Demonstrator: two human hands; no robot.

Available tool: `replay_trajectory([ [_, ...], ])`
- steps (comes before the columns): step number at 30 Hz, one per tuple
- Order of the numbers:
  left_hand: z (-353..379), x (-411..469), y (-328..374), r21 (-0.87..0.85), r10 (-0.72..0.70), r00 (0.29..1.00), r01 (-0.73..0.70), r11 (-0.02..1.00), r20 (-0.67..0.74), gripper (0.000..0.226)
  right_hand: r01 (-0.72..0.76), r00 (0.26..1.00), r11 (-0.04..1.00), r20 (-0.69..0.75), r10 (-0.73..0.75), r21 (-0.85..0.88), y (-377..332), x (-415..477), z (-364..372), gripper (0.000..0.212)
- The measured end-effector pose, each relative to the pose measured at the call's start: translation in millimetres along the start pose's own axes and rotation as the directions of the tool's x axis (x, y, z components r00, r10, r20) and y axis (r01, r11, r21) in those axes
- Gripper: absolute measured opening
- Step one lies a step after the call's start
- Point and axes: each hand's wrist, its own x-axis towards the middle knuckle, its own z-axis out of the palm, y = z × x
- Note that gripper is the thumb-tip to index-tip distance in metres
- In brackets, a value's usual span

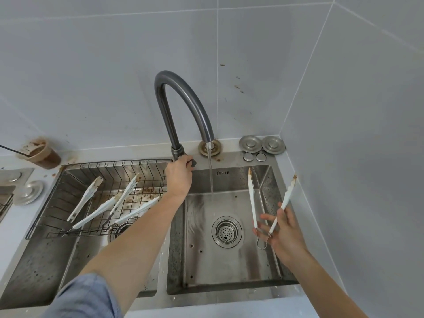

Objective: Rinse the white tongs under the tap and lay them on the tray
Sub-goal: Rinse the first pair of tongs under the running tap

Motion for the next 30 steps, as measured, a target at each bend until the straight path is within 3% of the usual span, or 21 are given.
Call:
replay_trajectory([
  [6, -0.2, -1.7, 1.7, 0.1, 0.032, 0.999, -0.03, 0.995, -0.015, 0.027, 0.022, 1.0, 0.999, 0.001, -0.022, -0.025, -3.5, 1.1, 5.1, 0.033],
  [15, 0.6, -1.0, 0.5, 0.065, 0.053, 0.998, -0.052, 0.997, -0.021, 0.026, 0.001, 1.0, 0.999, -0.002, -0.001, -0.051, 0.5, 8.1, 7.7, 0.031],
  [18, 2.9, -14.7, 5.1, -0.08, -0.025, 0.998, 0.02, 0.997, -0.057, 0.027, 0.007, 1.0, 0.999, -0.007, -0.008, -0.053, 2.7, 10.7, 12.0, 0.03],
  [21, 19.2, -53.7, 9.3, -0.296, -0.27, 0.959, 0.234, 0.926, -0.088, 0.026, 0.018, 1.0, 0.997, -0.002, -0.018, -0.069, 5.3, 11.5, 18.3, 0.032],
  [23, 37.1, -86.9, 12.3, -0.349, -0.434, 0.9, 0.421, 0.837, 0.044, 0.029, 0.018, 1.0, 0.996, 0.002, -0.018, -0.092, 7.0, 10.9, 22.3, 0.034],
  [25, 56.0, -114.1, 20.8, -0.423, -0.478, 0.829, 0.559, 0.714, 0.289, 0.026, 0.017, 1.0, 0.993, 0.006, -0.016, -0.116, 8.7, 8.7, 25.9, 0.035],
  [28, 71.6, -126.3, 40.8, -0.534, -0.381, 0.709, 0.701, 0.473, 0.593, 0.025, 0.027, 1.0, 0.986, 0.015, -0.025, -0.167, 12.1, 4.2, 29.7, 0.038],
  [30, 76.6, -118.7, 49.4, -0.542, -0.307, 0.703, 0.698, 0.467, 0.641, 0.025, 0.032, 0.999, 0.981, 0.017, -0.029, -0.189, 14.7, 1.0, 32.0, 0.038],
])
